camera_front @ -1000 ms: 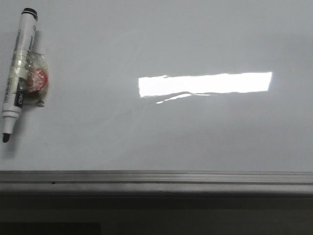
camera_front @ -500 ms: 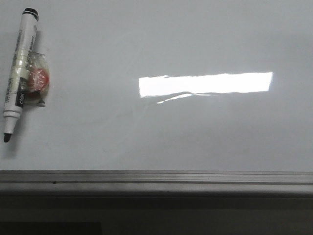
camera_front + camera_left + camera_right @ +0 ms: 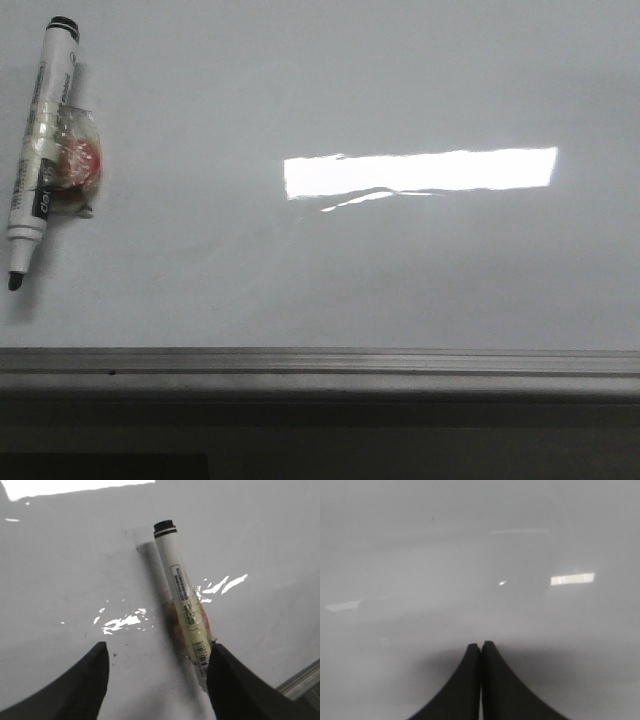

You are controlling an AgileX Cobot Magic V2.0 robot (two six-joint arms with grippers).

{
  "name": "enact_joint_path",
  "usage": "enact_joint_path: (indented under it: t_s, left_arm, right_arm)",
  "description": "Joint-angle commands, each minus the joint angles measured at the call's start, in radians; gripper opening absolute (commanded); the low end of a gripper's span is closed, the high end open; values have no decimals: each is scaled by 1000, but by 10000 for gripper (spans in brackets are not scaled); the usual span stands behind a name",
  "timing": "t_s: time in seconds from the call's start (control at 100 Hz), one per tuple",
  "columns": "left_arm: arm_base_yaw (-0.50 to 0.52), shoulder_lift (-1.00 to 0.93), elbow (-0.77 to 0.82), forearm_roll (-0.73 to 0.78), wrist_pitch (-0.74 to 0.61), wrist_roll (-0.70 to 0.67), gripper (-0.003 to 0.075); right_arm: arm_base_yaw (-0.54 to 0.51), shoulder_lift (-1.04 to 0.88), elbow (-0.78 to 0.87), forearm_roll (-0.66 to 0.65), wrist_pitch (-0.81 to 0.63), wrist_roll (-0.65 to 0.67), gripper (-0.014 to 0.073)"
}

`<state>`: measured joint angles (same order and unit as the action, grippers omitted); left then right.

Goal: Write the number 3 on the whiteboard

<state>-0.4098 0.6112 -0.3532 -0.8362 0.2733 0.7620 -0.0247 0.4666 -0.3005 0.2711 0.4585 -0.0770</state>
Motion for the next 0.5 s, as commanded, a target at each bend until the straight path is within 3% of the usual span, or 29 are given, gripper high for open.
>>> enact_joint_path:
  t_s: [0.0,0.17,0.26,0.49]
  left_arm:
    - [-16,-19,-37,119,-39,-116,400]
    - [-111,-76,-37,666,-97,-680,400]
    - [-175,-79,-37,794,-110,-762,400]
    - [-272,-16,-37,749,-156,-796,400]
  right_arm:
    - [-3,13,-37,8,-72,-1,-51]
    - [-3,13,-37,8,-72,-1,-51]
    - [-3,13,-37,8,-72,-1,-51]
    - [-3,13,-37,8,-72,-1,-51]
